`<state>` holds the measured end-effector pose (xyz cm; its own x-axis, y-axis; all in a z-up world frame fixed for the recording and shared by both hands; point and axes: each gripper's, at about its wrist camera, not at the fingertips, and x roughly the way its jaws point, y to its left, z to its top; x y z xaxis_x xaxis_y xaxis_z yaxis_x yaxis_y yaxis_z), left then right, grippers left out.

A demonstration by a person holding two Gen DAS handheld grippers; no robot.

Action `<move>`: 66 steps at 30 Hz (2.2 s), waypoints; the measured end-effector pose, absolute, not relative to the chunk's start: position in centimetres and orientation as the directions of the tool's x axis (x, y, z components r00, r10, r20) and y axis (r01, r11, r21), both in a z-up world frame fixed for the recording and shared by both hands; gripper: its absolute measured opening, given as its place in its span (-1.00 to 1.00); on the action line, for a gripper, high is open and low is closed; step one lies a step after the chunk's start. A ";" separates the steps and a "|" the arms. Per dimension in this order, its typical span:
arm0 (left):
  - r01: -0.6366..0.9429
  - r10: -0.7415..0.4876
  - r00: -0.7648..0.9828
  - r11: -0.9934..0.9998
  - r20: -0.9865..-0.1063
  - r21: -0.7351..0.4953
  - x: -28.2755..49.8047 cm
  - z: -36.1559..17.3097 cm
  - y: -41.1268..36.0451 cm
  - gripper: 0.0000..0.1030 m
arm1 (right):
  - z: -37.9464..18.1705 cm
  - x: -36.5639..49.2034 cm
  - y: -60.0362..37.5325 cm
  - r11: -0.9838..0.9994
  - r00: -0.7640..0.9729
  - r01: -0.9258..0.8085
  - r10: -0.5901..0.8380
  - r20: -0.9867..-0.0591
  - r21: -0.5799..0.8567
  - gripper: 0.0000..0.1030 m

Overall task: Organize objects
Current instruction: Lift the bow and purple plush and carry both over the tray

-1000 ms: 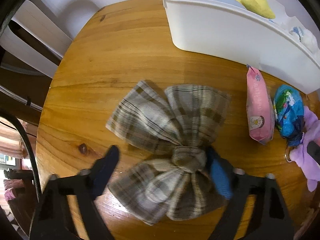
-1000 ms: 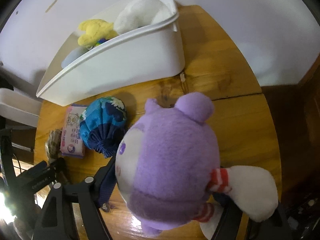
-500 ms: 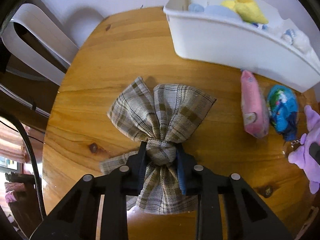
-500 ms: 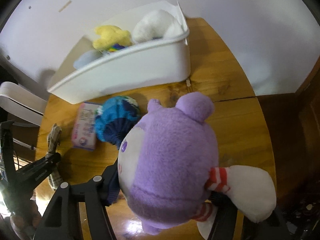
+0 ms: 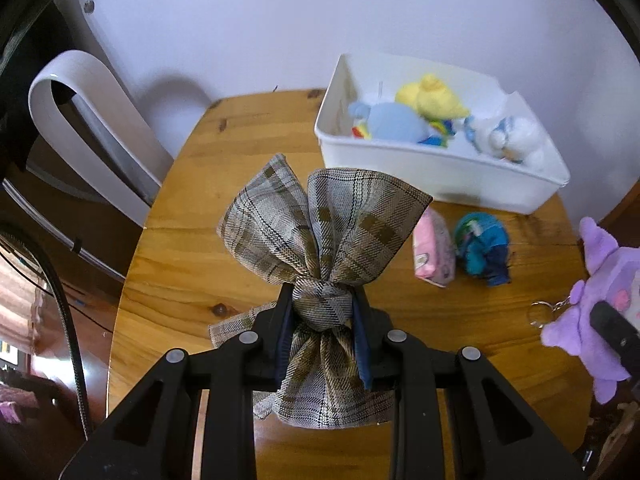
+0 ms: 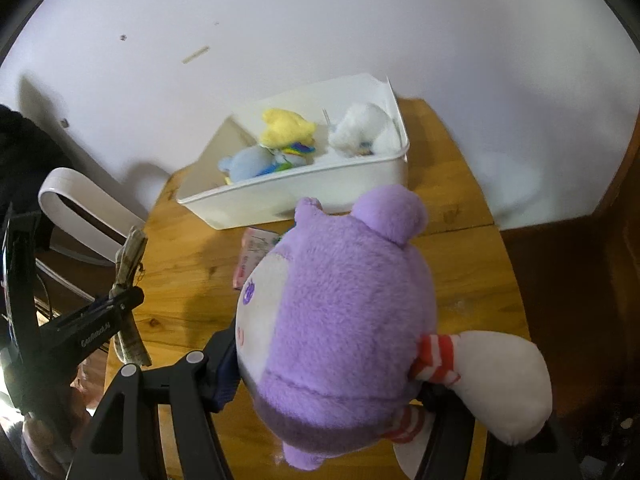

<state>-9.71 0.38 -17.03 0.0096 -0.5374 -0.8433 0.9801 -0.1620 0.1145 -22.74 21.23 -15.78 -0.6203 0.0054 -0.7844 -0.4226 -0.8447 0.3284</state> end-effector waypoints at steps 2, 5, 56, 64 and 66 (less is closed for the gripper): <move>0.979 -0.547 -0.002 -0.170 -0.837 0.108 -9.6 -16.5 0.5 -0.45 | -15.2 -22.4 20.9 -0.852 -0.626 -0.413 0.009 -0.780 0.322 0.30; 0.979 -0.558 -0.023 -0.181 -0.830 0.095 -9.8 -15.3 1.4 -0.45 | -14.2 -21.4 20.3 -0.863 -0.636 -0.397 0.014 -0.772 0.311 0.30; 0.927 -0.812 -0.138 -0.307 -0.567 0.214 -18.6 5.3 -9.3 -0.44 | 5.7 -34.5 25.2 -0.945 -0.784 -0.327 0.256 -0.565 0.026 0.35; 0.944 -0.762 -0.092 -0.272 -0.641 0.188 -20.1 2.5 -15.1 -0.44 | 3.8 -39.2 28.0 -0.925 -0.740 -0.377 0.272 -0.615 0.045 0.35; 0.944 -0.757 -0.084 -0.269 -0.647 0.192 -20.5 2.0 -16.0 -0.44 | 3.2 -40.4 28.8 -0.921 -0.727 -0.386 0.265 -0.634 0.057 0.36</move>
